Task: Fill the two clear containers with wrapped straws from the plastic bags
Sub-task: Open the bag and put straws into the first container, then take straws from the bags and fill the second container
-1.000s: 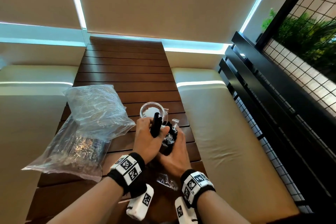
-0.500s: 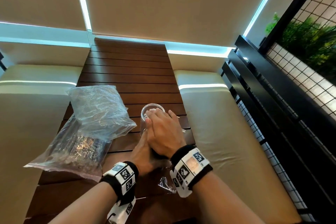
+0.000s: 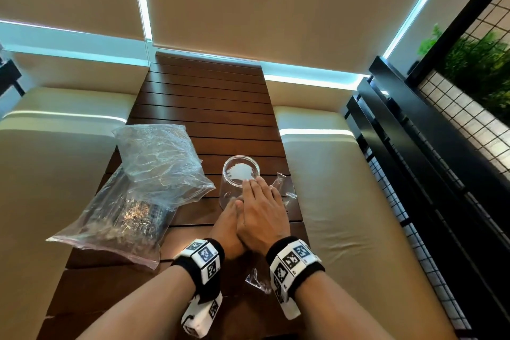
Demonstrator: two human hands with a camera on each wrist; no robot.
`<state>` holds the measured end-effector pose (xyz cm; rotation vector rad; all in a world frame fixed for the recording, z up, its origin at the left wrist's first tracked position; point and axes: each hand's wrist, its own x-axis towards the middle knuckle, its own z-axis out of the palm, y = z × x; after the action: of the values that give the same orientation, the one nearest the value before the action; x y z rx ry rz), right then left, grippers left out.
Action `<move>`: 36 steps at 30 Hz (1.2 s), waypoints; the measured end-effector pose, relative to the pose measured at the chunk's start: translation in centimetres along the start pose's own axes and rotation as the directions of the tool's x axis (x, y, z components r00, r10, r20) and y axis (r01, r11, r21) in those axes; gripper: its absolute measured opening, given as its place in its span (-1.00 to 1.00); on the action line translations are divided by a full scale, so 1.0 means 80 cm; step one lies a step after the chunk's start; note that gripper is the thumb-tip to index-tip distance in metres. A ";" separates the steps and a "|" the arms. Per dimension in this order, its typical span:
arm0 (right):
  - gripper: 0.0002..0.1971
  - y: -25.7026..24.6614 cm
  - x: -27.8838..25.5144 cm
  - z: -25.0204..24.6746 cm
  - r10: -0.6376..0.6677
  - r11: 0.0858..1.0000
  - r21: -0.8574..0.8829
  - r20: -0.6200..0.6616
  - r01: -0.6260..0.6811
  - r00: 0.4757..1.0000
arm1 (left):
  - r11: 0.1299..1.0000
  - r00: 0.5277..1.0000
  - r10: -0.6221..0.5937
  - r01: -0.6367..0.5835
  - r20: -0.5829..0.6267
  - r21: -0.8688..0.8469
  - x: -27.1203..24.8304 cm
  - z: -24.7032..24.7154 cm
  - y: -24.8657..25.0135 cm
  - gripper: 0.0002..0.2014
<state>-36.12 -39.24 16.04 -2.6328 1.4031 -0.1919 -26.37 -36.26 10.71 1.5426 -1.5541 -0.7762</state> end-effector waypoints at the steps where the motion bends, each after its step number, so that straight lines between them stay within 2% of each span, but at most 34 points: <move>1: -0.39 -0.001 0.003 -0.001 0.011 1.000 0.012 0.004 -0.011 1.000 | 1.000 1.000 -0.004 0.004 -0.002 -0.008 0.000 0.002 -0.004 -0.40; 3: -0.33 -0.003 0.009 -0.004 0.073 0.996 0.044 -0.007 -0.073 0.997 | 0.999 0.999 0.001 -0.003 0.034 0.038 0.004 0.004 -0.012 -0.29; 5: -0.34 -0.003 0.012 -0.003 0.147 0.988 0.044 -0.014 -0.146 0.989 | 0.972 0.995 0.065 -0.079 0.070 0.221 0.006 0.007 -0.013 -0.22; 7: -0.38 -0.002 0.012 0.003 0.176 0.984 0.024 -0.025 -0.175 0.984 | 0.921 0.990 0.067 -0.110 0.128 0.373 0.006 0.007 -0.007 -0.22; 11: -0.41 0.000 0.015 0.008 0.151 0.988 -0.005 -0.048 -0.151 0.987 | 0.919 0.987 0.017 -0.078 0.160 0.387 0.006 -0.003 -0.002 -0.23; 14: -0.42 0.002 0.017 0.006 0.158 0.987 -0.034 -0.040 -0.159 0.987 | 0.959 0.965 -0.212 0.176 0.155 0.221 -0.004 -0.037 -0.002 -0.16; 15: -0.42 0.001 0.017 0.004 0.164 0.985 -0.051 -0.042 -0.166 0.986 | 0.953 0.961 -0.239 0.206 0.136 0.222 -0.008 -0.053 -0.006 -0.21; 17: -0.43 -0.008 0.020 -0.006 0.144 0.985 -0.082 -0.101 -0.153 0.984 | 0.924 0.974 -0.219 0.185 0.066 0.334 -0.019 -0.092 -0.014 -0.50; 19: -0.50 -0.029 0.025 -0.019 0.033 0.994 -0.091 -0.256 -0.058 0.966 | 0.899 0.974 -0.213 0.228 -0.082 0.374 -0.030 -0.131 -0.021 -0.81; 20: -0.55 -0.046 0.030 -0.023 -0.055 0.996 -0.080 -0.321 0.031 0.945 | 0.883 0.954 -0.242 0.292 -0.176 0.368 -0.037 -0.152 -0.027 -0.89; 21: -0.60 -0.066 0.035 -0.025 -0.147 0.989 -0.064 -0.354 0.133 0.924 | 0.869 0.925 -0.260 0.349 -0.278 0.350 -0.045 -0.173 -0.032 -0.93; 23: -0.64 -0.108 0.047 -0.023 -0.299 0.952 -0.037 -0.334 0.304 0.894 | 0.832 0.847 -0.323 0.466 -0.422 0.300 -0.061 -0.211 -0.052 -0.93; 26: -0.47 -0.163 0.071 0.001 -0.432 0.901 -0.040 -0.176 0.432 0.884 | 0.728 0.713 -0.471 0.647 -0.520 0.228 -0.087 -0.253 -0.094 -0.95; 27: -0.39 -0.178 0.079 0.013 -0.456 0.890 -0.051 -0.092 0.453 0.885 | 0.677 0.659 -0.529 0.708 -0.534 0.203 -0.096 -0.261 -0.107 -0.87; 30: -0.23 -0.208 0.097 0.046 -0.454 0.880 -0.083 0.144 0.468 0.879 | 0.496 0.454 -0.711 0.865 -0.537 0.075 -0.123 -0.278 -0.149 -0.37; 32: -0.25 -0.217 0.107 0.065 -0.410 0.891 -0.106 0.228 0.441 0.883 | 0.425 0.334 -0.806 0.901 -0.488 -0.085 -0.135 -0.284 -0.168 -0.13; 34: -0.37 -0.220 0.113 0.079 -0.350 0.912 -0.132 0.240 0.387 0.906 | 0.362 0.253 -0.892 0.896 -0.374 -0.258 -0.136 -0.282 -0.196 0.00; 36: -0.46 -0.220 0.116 0.088 -0.282 0.933 -0.159 0.233 0.323 0.931 | 0.316 0.217 -0.938 0.859 -0.272 -0.404 -0.134 -0.274 -0.223 0.06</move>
<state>-15.39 -36.78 12.91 -2.9183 0.9881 0.1930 0.89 -24.46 5.02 2.2716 -0.0087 -0.9813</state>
